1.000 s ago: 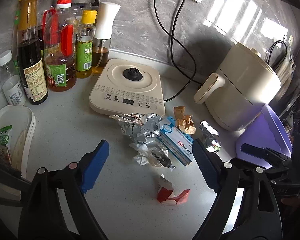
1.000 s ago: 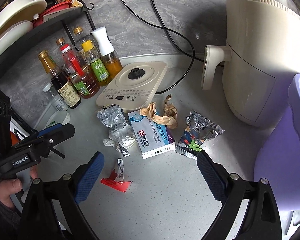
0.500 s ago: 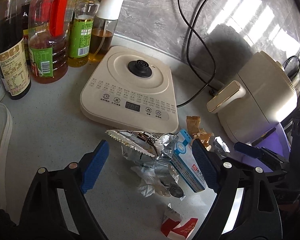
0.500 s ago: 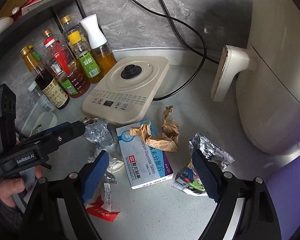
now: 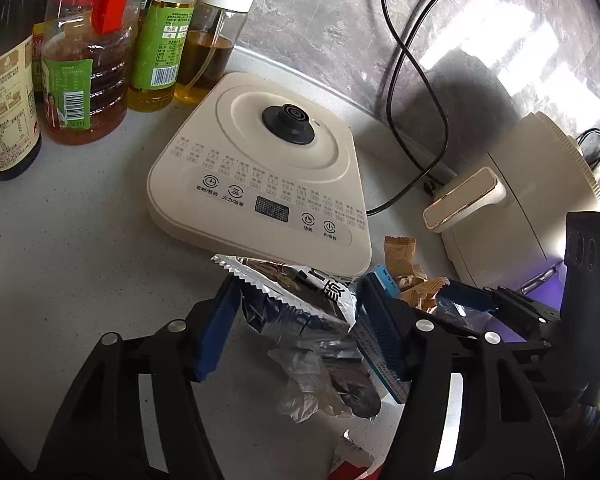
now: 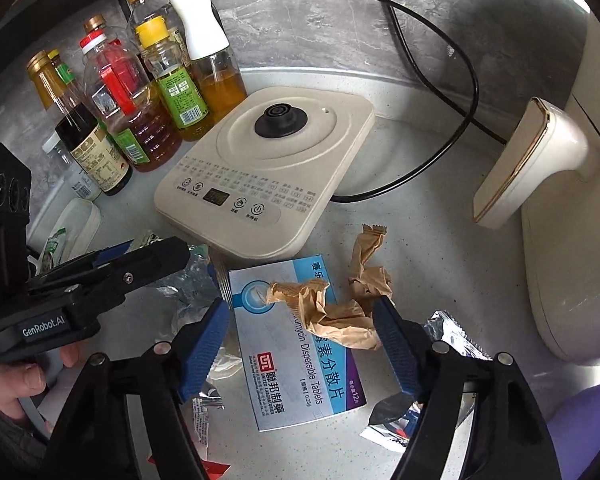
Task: Collect trash
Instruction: 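Close the left tool on the silver snack bag while the right tool grasps the crumpled brown paper, then carry both items over the purple bucket while the right tool releases the brown paper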
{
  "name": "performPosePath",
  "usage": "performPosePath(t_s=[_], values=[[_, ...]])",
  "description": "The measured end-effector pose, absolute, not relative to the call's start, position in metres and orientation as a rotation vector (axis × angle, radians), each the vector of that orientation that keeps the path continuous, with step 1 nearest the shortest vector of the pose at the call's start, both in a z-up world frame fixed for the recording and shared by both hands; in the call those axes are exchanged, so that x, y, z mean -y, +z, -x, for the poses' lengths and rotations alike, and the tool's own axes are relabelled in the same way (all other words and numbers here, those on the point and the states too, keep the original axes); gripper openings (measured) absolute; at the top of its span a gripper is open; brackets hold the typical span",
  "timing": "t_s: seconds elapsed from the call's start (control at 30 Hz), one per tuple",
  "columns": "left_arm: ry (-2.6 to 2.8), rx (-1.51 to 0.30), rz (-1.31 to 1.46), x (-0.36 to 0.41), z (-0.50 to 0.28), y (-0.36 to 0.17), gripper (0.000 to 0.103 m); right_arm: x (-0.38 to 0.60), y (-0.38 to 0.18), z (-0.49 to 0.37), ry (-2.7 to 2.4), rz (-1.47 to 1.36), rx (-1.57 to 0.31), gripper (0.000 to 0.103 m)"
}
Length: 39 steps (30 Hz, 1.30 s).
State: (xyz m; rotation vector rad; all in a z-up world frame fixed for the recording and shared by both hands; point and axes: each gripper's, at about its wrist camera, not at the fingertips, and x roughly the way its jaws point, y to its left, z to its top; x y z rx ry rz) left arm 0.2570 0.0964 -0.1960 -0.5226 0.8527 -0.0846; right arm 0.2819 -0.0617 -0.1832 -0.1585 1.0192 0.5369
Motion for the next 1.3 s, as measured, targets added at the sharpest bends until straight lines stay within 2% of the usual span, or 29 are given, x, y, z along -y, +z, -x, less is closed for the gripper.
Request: performPosePath(t_s=[0.07, 0.1, 0.17, 0.2, 0.27, 0.3, 0.9, 1.3], values=[[-0.076, -0.844, 0.518, -0.097, -0.257, -0.194, 0.058, 0.061, -0.185, -0.283, 0.515, 0.175, -1.004, 0.068], [-0.074, -0.837, 0.518, -0.097, -0.256, -0.193, 0.055, 0.061, -0.186, -0.284, 0.509, 0.183, -0.998, 0.063], [-0.074, -0.82, 0.523, -0.098, -0.253, -0.19, 0.051, 0.059, -0.189, -0.286, 0.521, 0.204, -0.995, 0.049], [-0.07, -0.808, 0.527, -0.099, -0.251, -0.187, 0.05, 0.057, -0.191, -0.288, 0.525, 0.219, -1.002, 0.038], [-0.063, -0.783, 0.532, -0.101, -0.245, -0.182, 0.05, 0.055, -0.191, -0.288, 0.521, 0.248, -0.99, 0.024], [-0.058, -0.774, 0.532, -0.102, -0.242, -0.18, 0.05, 0.054, -0.189, -0.287, 0.525, 0.264, -0.981, 0.021], [-0.05, -0.602, 0.452, -0.094, -0.185, -0.11, 0.049, 0.056, -0.116, -0.227, 0.543, 0.278, -0.763, 0.019], [-0.041, -0.545, 0.394, -0.073, -0.151, -0.078, 0.049, 0.097, -0.055, -0.176, 0.559, 0.198, -0.653, 0.019]])
